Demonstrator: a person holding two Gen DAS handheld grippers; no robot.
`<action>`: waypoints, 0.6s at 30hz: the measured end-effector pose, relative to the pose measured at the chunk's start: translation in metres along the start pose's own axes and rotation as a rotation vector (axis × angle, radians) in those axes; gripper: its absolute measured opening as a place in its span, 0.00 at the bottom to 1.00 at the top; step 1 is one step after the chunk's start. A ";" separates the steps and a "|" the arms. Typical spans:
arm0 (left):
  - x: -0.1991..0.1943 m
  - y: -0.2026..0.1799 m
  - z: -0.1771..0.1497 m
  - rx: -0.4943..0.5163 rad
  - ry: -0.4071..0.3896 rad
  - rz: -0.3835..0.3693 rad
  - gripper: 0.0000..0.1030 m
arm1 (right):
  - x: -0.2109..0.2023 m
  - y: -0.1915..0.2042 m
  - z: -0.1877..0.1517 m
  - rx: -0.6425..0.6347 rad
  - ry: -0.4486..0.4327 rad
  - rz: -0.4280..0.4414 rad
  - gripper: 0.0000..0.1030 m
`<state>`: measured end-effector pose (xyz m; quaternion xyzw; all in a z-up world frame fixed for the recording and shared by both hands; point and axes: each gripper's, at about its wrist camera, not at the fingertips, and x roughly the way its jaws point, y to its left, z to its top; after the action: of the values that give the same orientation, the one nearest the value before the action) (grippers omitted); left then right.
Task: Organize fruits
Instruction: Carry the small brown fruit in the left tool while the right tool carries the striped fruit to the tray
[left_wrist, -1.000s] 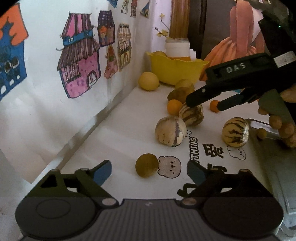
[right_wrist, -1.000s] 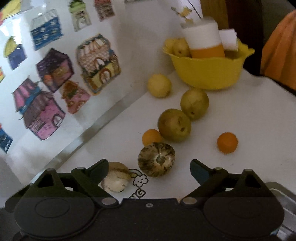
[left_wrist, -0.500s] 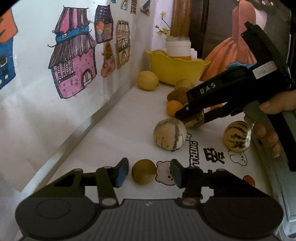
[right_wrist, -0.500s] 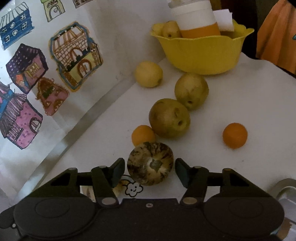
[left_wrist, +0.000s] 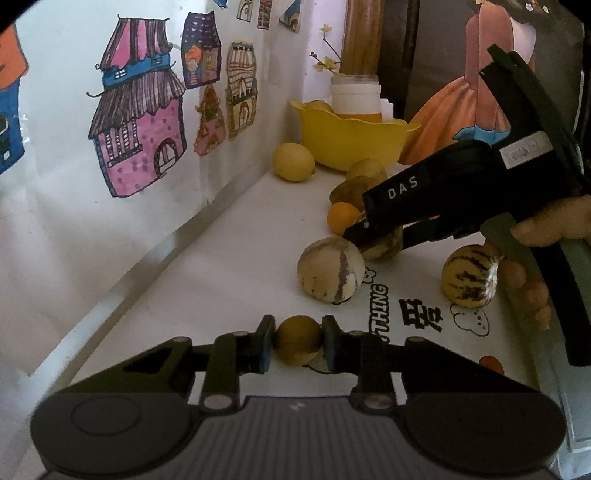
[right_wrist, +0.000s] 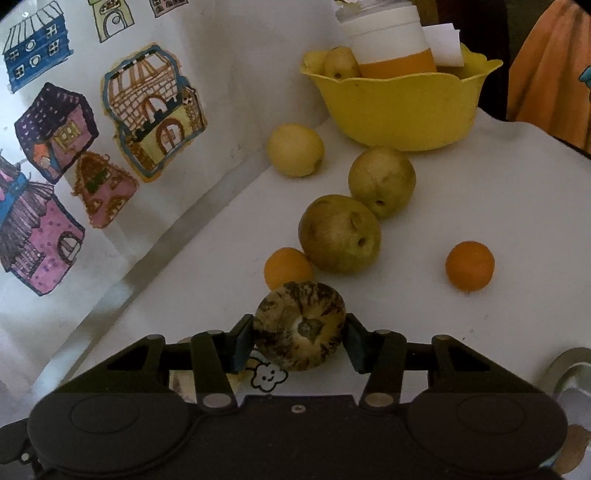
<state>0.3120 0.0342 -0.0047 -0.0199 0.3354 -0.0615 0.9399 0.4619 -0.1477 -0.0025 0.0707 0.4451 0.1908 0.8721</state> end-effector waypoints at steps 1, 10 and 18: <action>0.000 0.000 0.000 -0.004 0.000 -0.001 0.28 | -0.002 -0.001 -0.001 0.007 0.002 0.007 0.51; -0.006 -0.003 0.003 -0.020 -0.001 -0.007 0.28 | -0.012 -0.010 -0.005 0.072 0.006 0.064 0.51; -0.024 -0.011 0.008 -0.023 -0.022 -0.011 0.28 | -0.043 -0.010 -0.012 0.108 -0.078 0.122 0.51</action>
<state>0.2972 0.0263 0.0179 -0.0333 0.3258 -0.0626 0.9428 0.4326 -0.1748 0.0198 0.1520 0.4152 0.2166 0.8704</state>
